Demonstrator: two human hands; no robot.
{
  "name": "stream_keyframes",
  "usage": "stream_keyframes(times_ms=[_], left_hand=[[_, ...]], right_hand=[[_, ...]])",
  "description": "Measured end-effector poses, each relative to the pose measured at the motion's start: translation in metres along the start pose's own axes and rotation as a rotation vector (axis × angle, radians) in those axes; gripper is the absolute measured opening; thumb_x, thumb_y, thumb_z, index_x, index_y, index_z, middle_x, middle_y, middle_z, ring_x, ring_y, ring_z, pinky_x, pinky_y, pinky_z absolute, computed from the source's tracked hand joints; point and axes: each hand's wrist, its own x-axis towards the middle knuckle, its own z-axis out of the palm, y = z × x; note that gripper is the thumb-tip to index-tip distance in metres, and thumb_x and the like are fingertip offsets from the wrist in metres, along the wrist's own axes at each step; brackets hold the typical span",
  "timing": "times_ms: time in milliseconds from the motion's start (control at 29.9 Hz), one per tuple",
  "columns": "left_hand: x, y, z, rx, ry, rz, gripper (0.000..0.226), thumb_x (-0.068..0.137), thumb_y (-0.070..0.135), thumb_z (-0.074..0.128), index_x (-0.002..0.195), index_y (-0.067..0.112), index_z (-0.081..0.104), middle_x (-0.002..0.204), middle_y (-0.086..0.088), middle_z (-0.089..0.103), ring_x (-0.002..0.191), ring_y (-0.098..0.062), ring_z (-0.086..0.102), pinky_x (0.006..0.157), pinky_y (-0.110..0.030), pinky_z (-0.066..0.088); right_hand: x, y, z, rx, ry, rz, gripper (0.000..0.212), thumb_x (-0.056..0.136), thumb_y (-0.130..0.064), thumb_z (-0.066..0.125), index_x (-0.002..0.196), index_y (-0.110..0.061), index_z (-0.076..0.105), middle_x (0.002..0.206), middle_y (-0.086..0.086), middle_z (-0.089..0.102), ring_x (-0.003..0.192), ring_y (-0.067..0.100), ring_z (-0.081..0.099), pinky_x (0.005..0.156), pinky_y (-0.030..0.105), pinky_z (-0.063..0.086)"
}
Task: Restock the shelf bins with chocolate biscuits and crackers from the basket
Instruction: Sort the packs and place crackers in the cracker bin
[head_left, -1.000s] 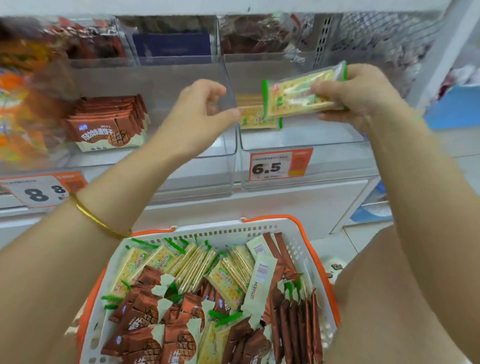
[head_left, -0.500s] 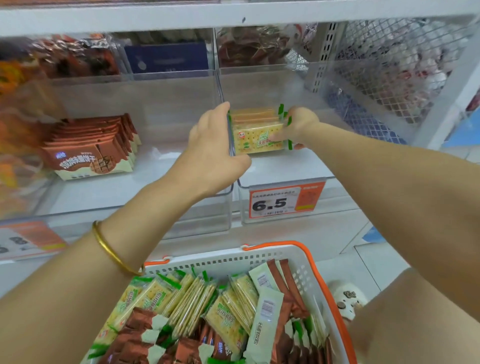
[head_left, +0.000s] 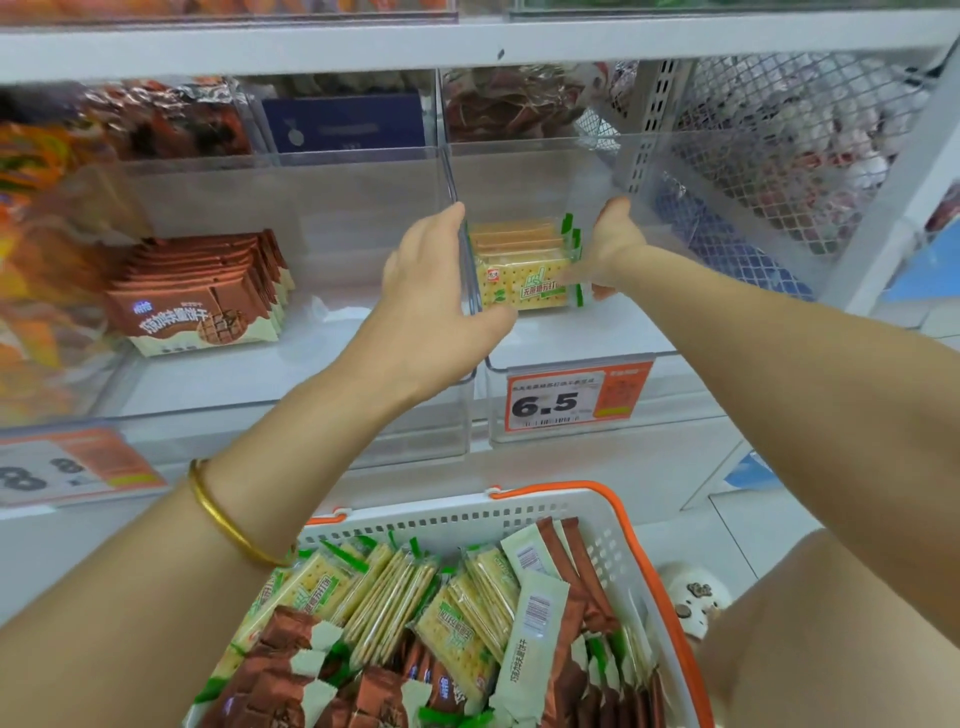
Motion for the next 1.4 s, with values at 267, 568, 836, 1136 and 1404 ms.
stream_keyframes(times_ms=[267,568,836,1136,1404], left_hand=[[-0.129,-0.017,0.002,-0.222,0.077,0.187,0.029,0.083,0.009,0.051,0.102,0.030,0.058,0.100,0.016,0.059,0.089,-0.002,0.056,0.068,-0.014,0.042],[-0.179,-0.125,0.049,0.203,-0.527,-0.178,0.025,0.095,0.018,0.050,0.117,0.017,0.061,0.120,0.000,0.055,0.094,-0.007,0.047,0.084,-0.023,0.038],[-0.184,-0.120,0.055,0.141,-0.569,-0.191,0.026,0.096,0.020,0.047,0.120,0.017,0.058,0.123,-0.001,0.049,0.111,-0.014,0.051,0.095,-0.029,0.041],[-0.184,-0.112,0.064,0.094,-0.602,-0.200,0.031,0.096,0.020,0.047,0.126,0.016,0.054,0.125,-0.002,0.048,0.103,-0.013,0.055,0.093,-0.031,0.045],[-0.184,-0.116,0.071,0.089,-0.627,-0.216,0.030,0.095,0.018,0.050,0.124,0.014,0.055,0.127,-0.004,0.048,0.108,-0.015,0.053,0.093,-0.028,0.042]], right_hand=[[-0.193,0.011,-0.042,0.134,-0.199,-0.501,0.024,0.084,-0.002,0.068,0.087,-0.010,0.046,0.069,0.006,0.051,0.055,0.022,0.068,0.044,0.034,0.053],[-0.168,0.149,0.129,-0.818,-0.696,-0.200,0.028,0.093,-0.019,0.057,0.116,-0.003,0.055,0.112,0.016,0.063,0.094,0.027,0.062,0.070,0.031,0.050],[-0.162,0.215,0.185,-1.090,-0.443,-0.329,0.037,0.098,-0.035,0.043,0.129,-0.015,0.035,0.118,0.010,0.055,0.102,0.033,0.060,0.078,0.040,0.039],[-0.148,0.204,0.163,-0.872,-0.485,-0.346,0.032,0.094,-0.007,0.046,0.126,-0.009,0.040,0.117,0.016,0.054,0.101,0.034,0.057,0.080,0.041,0.050],[-0.154,0.230,0.183,-1.101,-0.466,-0.313,0.032,0.099,-0.036,0.038,0.126,-0.021,0.036,0.119,0.009,0.056,0.102,0.032,0.058,0.080,0.040,0.035]])
